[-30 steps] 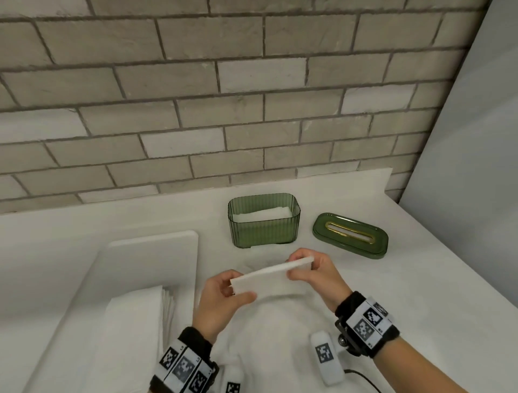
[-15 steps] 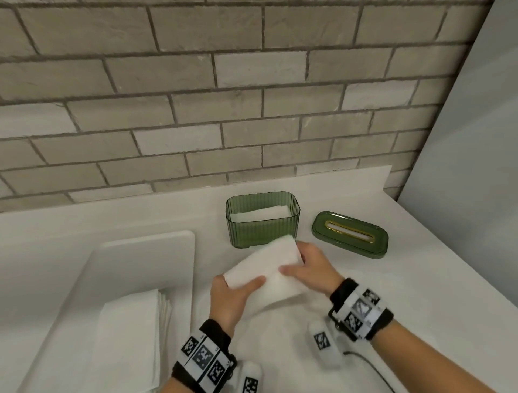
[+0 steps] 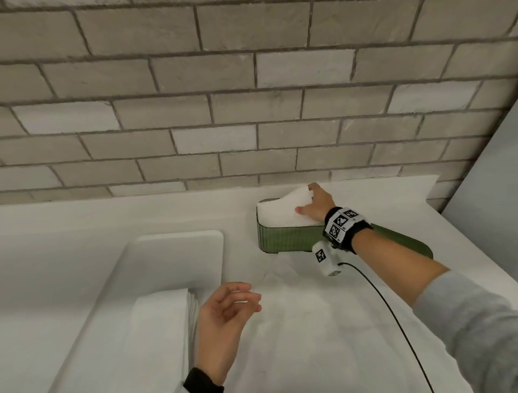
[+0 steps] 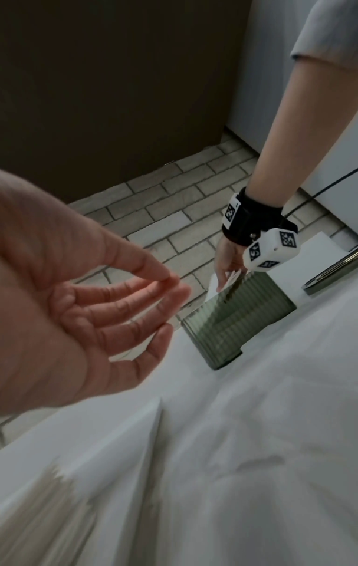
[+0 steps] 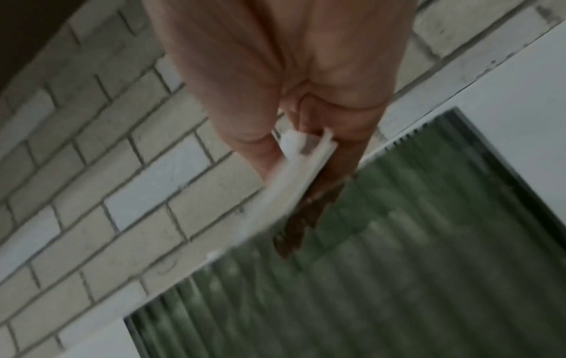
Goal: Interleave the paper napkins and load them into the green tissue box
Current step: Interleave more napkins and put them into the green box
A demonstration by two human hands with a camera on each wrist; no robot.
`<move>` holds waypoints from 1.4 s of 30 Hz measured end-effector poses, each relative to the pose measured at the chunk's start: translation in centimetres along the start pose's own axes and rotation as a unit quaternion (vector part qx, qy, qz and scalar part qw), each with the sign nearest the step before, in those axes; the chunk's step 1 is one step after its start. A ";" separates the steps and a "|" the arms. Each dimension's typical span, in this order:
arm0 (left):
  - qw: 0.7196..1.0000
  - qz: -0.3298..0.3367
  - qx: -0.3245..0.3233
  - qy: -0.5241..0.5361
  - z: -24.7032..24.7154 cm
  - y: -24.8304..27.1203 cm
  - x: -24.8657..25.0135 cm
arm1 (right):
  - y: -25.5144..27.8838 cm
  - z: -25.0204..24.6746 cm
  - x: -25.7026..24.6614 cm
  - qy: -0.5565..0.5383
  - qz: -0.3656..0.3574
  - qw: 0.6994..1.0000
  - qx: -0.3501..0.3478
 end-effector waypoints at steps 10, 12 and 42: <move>0.993 -0.041 -0.025 -0.106 -2.8 0.8 -0.5 | 4.4 -2.2 -0.1 0.163 -0.103 0.981 0.028; 0.980 -0.074 -0.076 -0.170 -2.4 1.1 -1.3 | 7.7 -2.9 0.6 0.152 -0.130 0.980 0.005; 0.978 -0.115 -0.172 -0.005 7.4 2.0 -1.1 | 20.6 -5.2 5.7 -0.134 -0.118 0.979 -0.097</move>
Point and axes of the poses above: each hand's wrist, its own y-axis away from the middle knuckle, its own z-axis out of the palm, x = y × z, the point moved 3 cm from there along -y, towards the middle knuckle, and after that the axes turned 12 degrees about y, right-handed, at the moved point
